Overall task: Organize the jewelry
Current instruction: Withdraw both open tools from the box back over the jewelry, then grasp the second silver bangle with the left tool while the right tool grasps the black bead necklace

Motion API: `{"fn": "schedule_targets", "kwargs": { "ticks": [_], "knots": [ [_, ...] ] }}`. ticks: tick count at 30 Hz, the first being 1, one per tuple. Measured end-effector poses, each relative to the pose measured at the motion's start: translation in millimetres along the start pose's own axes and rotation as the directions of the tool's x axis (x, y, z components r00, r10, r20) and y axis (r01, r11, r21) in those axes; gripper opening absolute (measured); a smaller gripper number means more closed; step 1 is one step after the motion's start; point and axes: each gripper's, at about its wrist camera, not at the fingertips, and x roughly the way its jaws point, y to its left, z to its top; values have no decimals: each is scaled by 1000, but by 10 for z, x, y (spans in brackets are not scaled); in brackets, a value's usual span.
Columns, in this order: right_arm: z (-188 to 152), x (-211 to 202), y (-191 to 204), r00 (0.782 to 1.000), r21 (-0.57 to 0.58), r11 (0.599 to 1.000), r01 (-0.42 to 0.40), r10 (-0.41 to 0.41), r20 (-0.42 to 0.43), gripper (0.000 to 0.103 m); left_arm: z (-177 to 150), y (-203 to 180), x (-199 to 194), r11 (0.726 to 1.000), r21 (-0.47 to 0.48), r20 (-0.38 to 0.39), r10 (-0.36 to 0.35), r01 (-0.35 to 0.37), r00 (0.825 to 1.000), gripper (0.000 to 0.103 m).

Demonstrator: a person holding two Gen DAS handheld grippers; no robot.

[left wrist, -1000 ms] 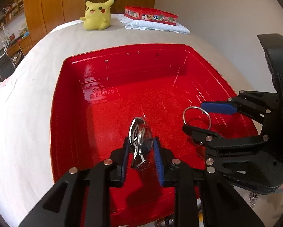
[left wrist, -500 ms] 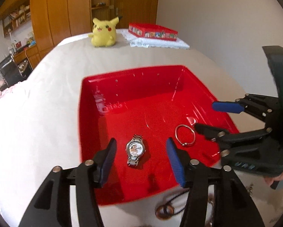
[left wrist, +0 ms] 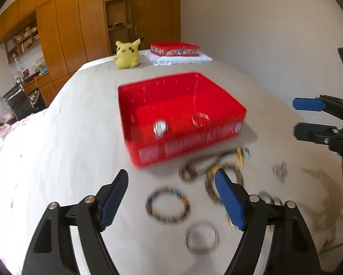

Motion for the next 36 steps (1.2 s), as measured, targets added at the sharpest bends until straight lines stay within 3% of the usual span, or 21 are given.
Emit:
{"fn": "schedule_targets", "kwargs": {
  "ticks": [6,12,15,21,29,36],
  "knots": [
    [-675,-191,233,999,22,999,-39,40,-35,85,-532,-84,-175,999,-43,-31,-19,17,999,79],
    [-1175,-10,402,989,69,995,-76,84,-121,81,-920,-177,-79,995,-93,-84,-47,39,995,80],
    [-1329,74,429,990,77,996,-40,50,-134,81,-992,-232,24,993,-103,-106,-61,50,992,80],
    [-1453,263,369,985,95,995,-13,29,-169,81,-1011,-347,302,997,-67,-148,-34,24,988,80],
    [-1461,384,439,986,27,999,33,-28,-164,85,-952,-444,452,999,-11,-130,35,-37,991,91],
    [-1372,509,469,986,-3,999,45,-45,-161,85,-911,-444,508,999,-14,-132,33,-35,991,92]
  ]
}}
